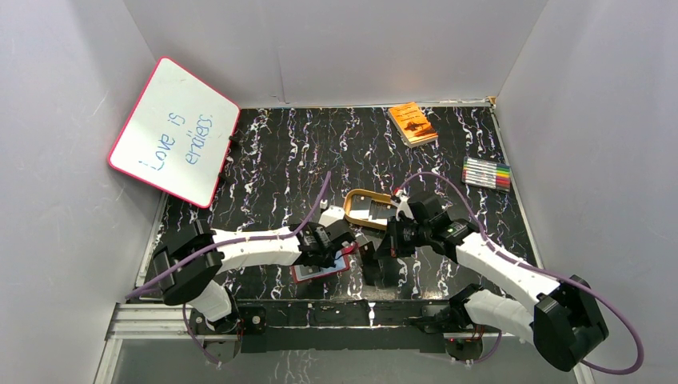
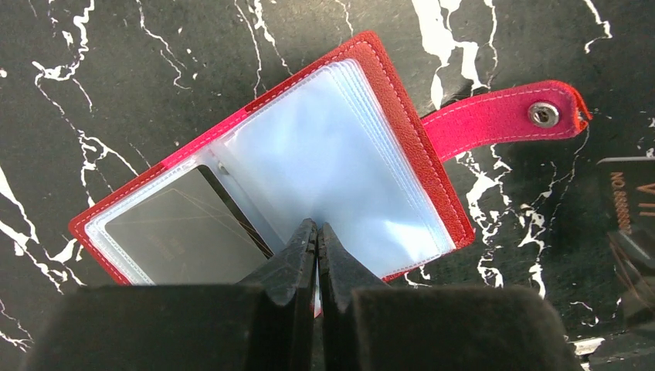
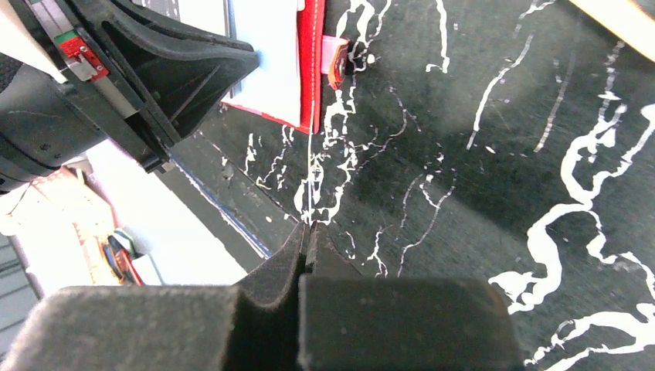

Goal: Put the credit cards into the card holder
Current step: Turn over the card slot in the card holder.

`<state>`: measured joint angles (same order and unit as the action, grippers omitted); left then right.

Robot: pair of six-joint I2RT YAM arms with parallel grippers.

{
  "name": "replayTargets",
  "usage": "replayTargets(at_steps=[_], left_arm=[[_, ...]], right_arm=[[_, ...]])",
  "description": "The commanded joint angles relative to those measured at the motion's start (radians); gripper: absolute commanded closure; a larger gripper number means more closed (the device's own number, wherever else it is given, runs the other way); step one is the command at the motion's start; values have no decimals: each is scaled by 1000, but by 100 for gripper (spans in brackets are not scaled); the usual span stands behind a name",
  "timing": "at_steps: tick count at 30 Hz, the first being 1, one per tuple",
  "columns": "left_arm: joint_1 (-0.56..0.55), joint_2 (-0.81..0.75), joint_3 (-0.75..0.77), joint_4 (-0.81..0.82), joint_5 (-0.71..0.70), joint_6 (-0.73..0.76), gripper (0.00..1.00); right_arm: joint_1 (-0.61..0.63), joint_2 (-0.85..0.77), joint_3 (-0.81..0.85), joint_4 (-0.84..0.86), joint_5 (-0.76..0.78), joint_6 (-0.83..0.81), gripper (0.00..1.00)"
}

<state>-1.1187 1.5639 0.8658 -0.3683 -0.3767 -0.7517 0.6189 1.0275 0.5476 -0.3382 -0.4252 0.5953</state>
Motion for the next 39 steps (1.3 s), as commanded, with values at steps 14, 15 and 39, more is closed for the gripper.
replayTargets(at_steps=[14, 15, 39], left_arm=[[5, -5, -48, -26, -16, -23, 100], [5, -6, -52, -26, -18, -26, 100], [5, -25, -77, -25, -19, -38, 100]], right_arm=[[83, 225, -38, 270, -323, 106, 100], [82, 238, -49, 292, -343, 122, 100], [89, 332, -166, 582, -317, 364, 100]])
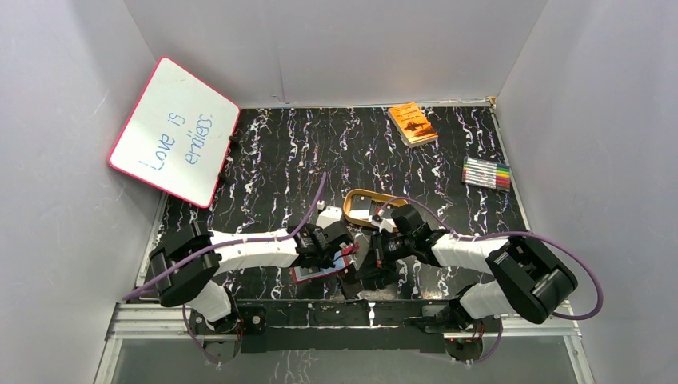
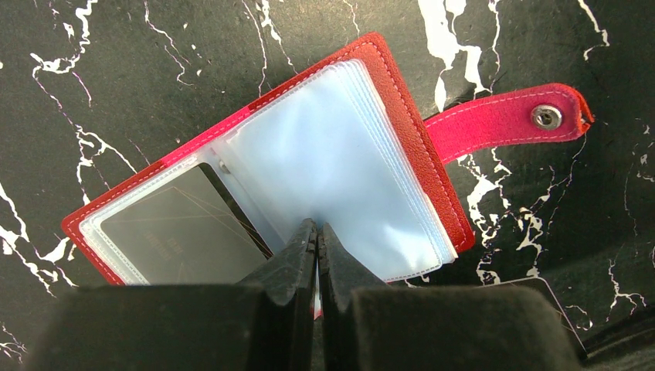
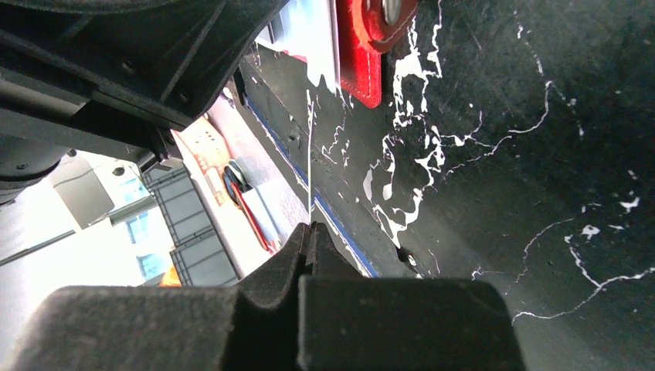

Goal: Put the credit cards into the card holder
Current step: Turn over the card slot in the card holder.

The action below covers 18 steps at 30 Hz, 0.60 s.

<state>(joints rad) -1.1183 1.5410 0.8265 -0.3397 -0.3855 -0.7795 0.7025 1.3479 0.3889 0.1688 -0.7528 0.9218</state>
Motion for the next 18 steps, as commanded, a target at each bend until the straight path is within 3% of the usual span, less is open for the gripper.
replayTargets(at_steps=[1, 18], left_arm=[[5, -2, -38, -54, -10, -10, 100], [4, -13, -43, -54, -10, -15, 100]], right_arm=[[5, 13, -7, 76, 15, 40, 100], [6, 30, -16, 127, 55, 75, 100]])
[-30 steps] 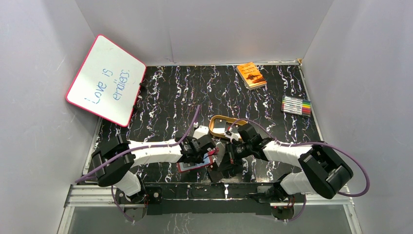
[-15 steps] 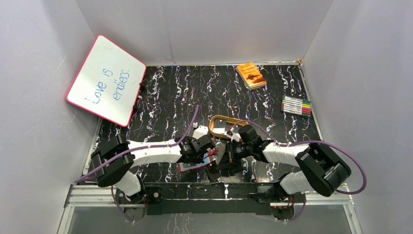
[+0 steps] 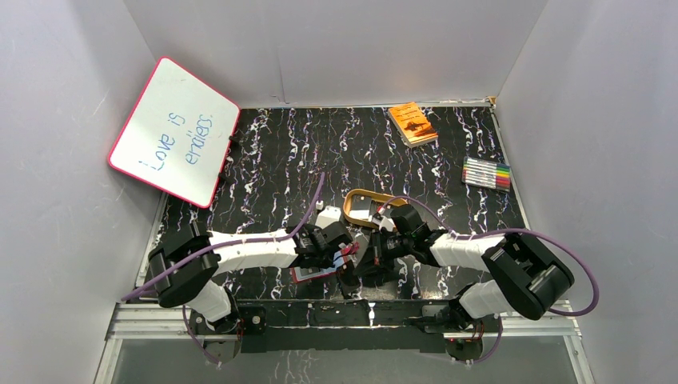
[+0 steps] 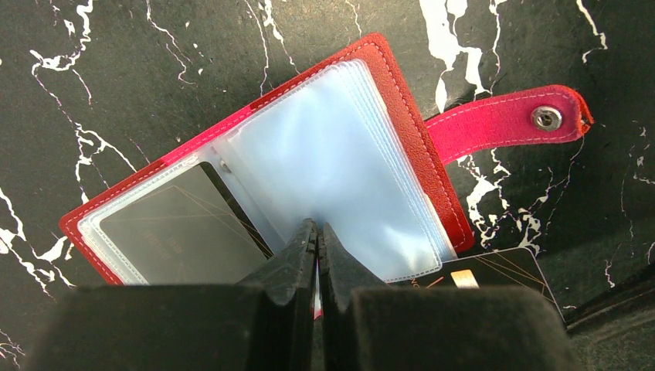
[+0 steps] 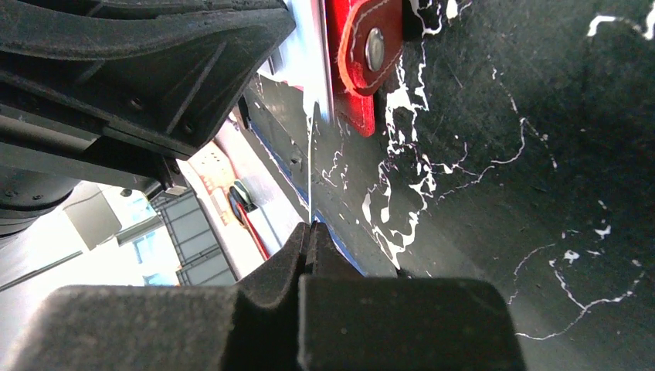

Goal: Put the credit cards into the card holder
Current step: Turn over the card slot in the card holder.

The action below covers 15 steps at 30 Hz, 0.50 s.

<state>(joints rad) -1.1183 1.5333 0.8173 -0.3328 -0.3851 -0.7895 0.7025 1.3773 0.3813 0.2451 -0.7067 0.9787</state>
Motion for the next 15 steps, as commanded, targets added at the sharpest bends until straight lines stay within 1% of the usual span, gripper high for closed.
replayTargets(at_steps=[1, 15], left_arm=[[5, -7, -34, -61, -11, -5, 100], [5, -34, 4, -92, -23, 0, 100]], right_arm=[[5, 4, -7, 52, 12, 19, 100], [6, 114, 38, 152, 25, 45, 100]])
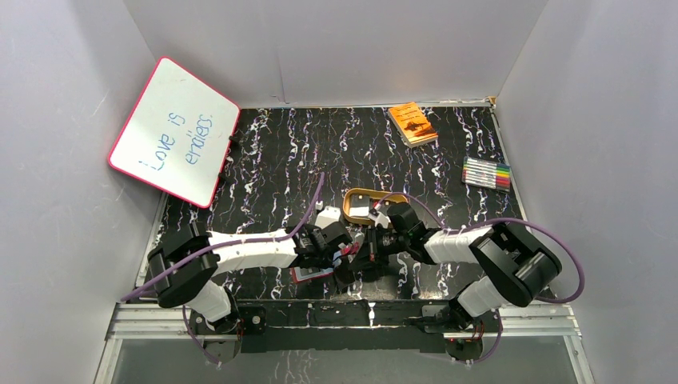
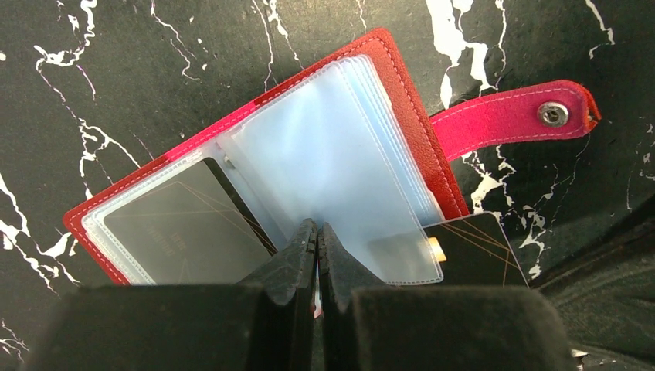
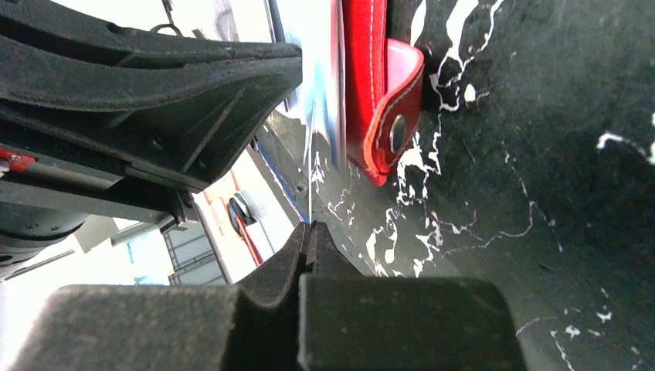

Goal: Put the credit cards into the card holder
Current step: Turn over the card slot in the card holder.

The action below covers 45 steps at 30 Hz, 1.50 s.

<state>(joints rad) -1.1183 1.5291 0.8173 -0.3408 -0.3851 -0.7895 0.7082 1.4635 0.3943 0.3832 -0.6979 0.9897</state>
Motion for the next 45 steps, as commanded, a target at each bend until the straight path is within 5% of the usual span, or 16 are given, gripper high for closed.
replayTargets(at_steps=[1, 7, 19, 31, 37, 45], left_arm=[[5, -34, 8, -88, -24, 0, 100], [5, -73, 60, -126, -44, 6, 100], [6, -175, 145, -227, -67, -5, 74], [25, -370, -131, -378, -202, -323, 75], [32, -347, -176, -447, -231, -435, 77], [47, -375, -268, -279, -136, -406, 80]], right_arm=[[-1, 33, 28, 13, 16, 31, 100], [0, 62, 56, -15, 19, 7, 100], [1, 69, 106, -74, 28, -34, 100], [61, 62, 196, -226, 126, -135, 100], [104, 107, 241, -213, 178, -154, 100], [158, 143, 313, -194, 231, -181, 100]])
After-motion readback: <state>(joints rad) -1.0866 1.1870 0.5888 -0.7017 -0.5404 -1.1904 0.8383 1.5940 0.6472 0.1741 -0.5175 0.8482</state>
